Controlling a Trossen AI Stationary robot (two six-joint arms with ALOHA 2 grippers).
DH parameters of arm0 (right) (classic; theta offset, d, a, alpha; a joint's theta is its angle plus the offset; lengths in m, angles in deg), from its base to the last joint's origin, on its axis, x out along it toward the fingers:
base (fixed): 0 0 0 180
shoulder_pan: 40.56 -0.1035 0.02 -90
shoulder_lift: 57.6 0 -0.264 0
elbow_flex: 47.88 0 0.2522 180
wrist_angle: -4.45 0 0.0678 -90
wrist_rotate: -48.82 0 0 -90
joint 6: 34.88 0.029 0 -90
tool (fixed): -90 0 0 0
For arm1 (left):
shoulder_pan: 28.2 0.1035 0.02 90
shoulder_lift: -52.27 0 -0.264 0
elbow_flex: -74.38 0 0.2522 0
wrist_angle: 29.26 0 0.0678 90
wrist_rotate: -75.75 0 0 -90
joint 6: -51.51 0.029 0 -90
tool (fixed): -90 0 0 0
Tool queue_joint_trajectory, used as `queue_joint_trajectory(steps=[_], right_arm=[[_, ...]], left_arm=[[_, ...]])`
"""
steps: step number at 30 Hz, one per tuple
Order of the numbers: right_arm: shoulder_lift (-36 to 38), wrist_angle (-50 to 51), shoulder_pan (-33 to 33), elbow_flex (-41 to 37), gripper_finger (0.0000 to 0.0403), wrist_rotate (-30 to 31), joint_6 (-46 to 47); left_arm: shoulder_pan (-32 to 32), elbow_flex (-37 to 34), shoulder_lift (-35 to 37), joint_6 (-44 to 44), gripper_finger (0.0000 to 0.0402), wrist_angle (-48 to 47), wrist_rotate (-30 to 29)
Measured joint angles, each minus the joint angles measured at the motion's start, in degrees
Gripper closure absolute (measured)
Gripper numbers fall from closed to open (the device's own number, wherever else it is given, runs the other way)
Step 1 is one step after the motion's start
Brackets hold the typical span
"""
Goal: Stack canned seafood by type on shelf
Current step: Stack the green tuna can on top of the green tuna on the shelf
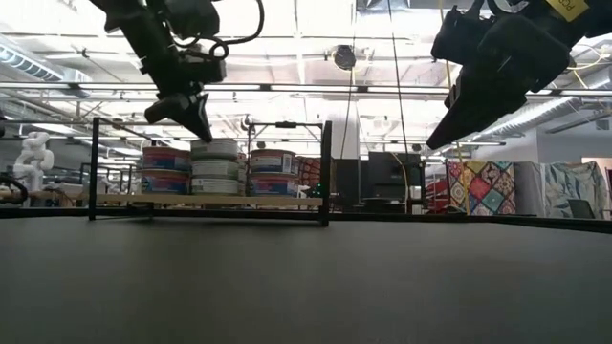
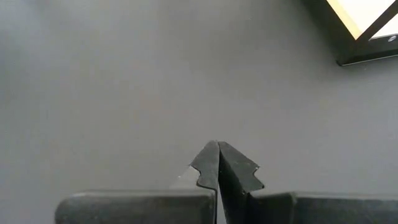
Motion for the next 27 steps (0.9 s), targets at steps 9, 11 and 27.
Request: queue_joint_trajectory(steps=[9,11,27], right_arm=[[0.0,0.0,0.0,0.0,0.0403,0.0,0.1],[0.0,0.0,0.0,0.0,0.0403,0.0,0.1],[0.0,-0.3,0.0,0.0,0.0403,-0.3,0.2]], left_arm=[[1.4,0.0,-0.1,1.4,0.0402,1.1,0.1],[1.4,0.0,-0.1,1.4,0.0402,1.1,0.1],[1.3,0.0,-0.1,1.5,0.0375,1.6,0.2]])
